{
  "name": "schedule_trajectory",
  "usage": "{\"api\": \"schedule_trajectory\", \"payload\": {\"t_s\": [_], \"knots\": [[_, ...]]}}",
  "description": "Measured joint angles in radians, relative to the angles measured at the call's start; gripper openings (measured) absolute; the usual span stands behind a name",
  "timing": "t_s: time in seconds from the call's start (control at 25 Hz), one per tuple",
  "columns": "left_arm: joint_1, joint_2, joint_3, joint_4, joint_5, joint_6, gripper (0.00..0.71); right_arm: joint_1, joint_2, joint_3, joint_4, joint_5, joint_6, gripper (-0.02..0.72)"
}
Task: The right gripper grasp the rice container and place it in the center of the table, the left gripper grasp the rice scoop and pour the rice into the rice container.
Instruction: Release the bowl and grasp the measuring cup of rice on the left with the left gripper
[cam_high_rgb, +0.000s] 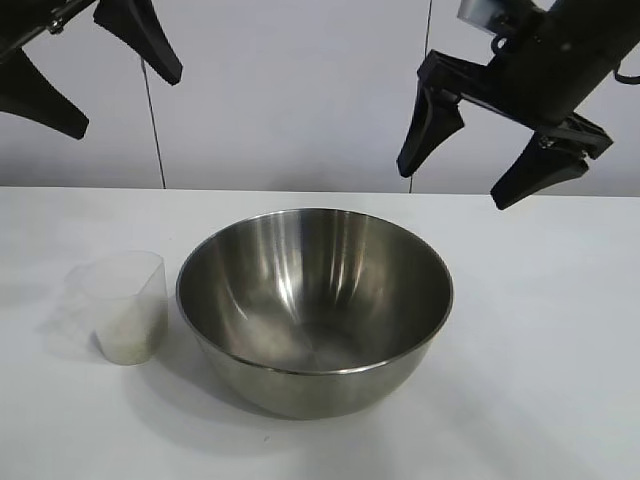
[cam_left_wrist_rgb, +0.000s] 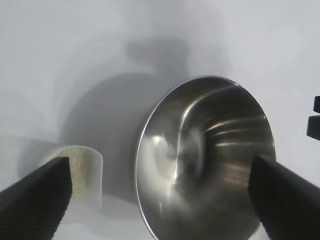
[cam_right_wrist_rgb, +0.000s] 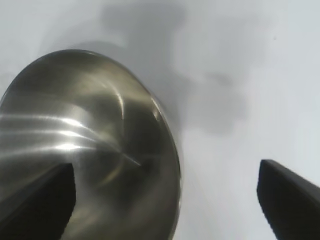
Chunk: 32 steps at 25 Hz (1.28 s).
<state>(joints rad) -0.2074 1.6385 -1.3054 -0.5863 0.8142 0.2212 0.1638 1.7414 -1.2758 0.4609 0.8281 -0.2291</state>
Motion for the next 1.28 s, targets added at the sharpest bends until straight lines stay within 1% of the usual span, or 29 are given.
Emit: {"api": "schedule_trajectory", "payload": {"t_s": [0.08, 0.16, 0.28, 0.36, 0.44, 0.56, 0.68, 0.76, 0.84, 0.92, 1.12, 1.16, 1.2, 1.28], "knots": [[0.0, -0.011, 0.0, 0.02, -0.065, 0.061, 0.685, -0.002, -0.002, 0.0, -0.005, 0.014, 0.0, 0.687], [0.0, -0.041, 0.0, 0.069, -0.171, 0.108, 0.673, -0.002, -0.002, 0.0, -0.008, 0.022, 0.0, 0.689], [-0.005, -0.102, 0.005, 0.157, -0.374, 0.191, 0.664, -0.002, -0.003, 0.0, -0.014, 0.025, 0.0, 0.694], [-0.025, -0.144, 0.039, 0.187, -0.516, 0.274, 0.663, -0.002, -0.003, 0.0, -0.016, 0.027, 0.0, 0.694], [-0.056, -0.187, 0.127, 0.198, -0.672, 0.353, 0.654, -0.002, -0.003, 0.0, -0.02, 0.027, 0.0, 0.694], [-0.088, -0.221, 0.319, 0.2, -0.876, 0.426, 0.627, -0.002, -0.003, 0.0, -0.023, 0.029, 0.0, 0.694], [-0.094, -0.226, 0.506, 0.2, -1.077, 0.45, 0.617, -0.002, -0.003, 0.0, -0.025, 0.028, 0.0, 0.694], [-0.094, -0.226, 0.604, 0.199, -1.207, 0.462, 0.614, -0.002, -0.003, 0.0, -0.026, 0.027, 0.0, 0.694], [-0.098, -0.226, 0.666, 0.196, -1.329, 0.441, 0.613, -0.002, -0.003, 0.0, -0.027, 0.026, 0.0, 0.694], [-0.101, -0.228, 0.721, 0.199, -1.44, 0.372, 0.613, -0.002, -0.003, 0.0, -0.033, 0.026, 0.0, 0.694], [-0.098, -0.189, 0.889, 0.284, -1.845, 0.142, 0.613, -0.002, -0.003, 0.0, -0.046, 0.026, 0.0, 0.694], [-0.098, -0.17, 0.918, 0.297, -1.895, 0.103, 0.613, -0.002, -0.003, 0.0, -0.046, 0.026, 0.0, 0.694], [-0.098, -0.154, 0.945, 0.307, -1.921, 0.071, 0.613, -0.002, -0.003, 0.0, -0.046, 0.026, 0.0, 0.694], [-0.098, -0.107, 0.988, 0.315, -1.945, 0.038, 0.613, -0.002, -0.003, 0.0, -0.047, 0.026, 0.001, 0.694]]}}
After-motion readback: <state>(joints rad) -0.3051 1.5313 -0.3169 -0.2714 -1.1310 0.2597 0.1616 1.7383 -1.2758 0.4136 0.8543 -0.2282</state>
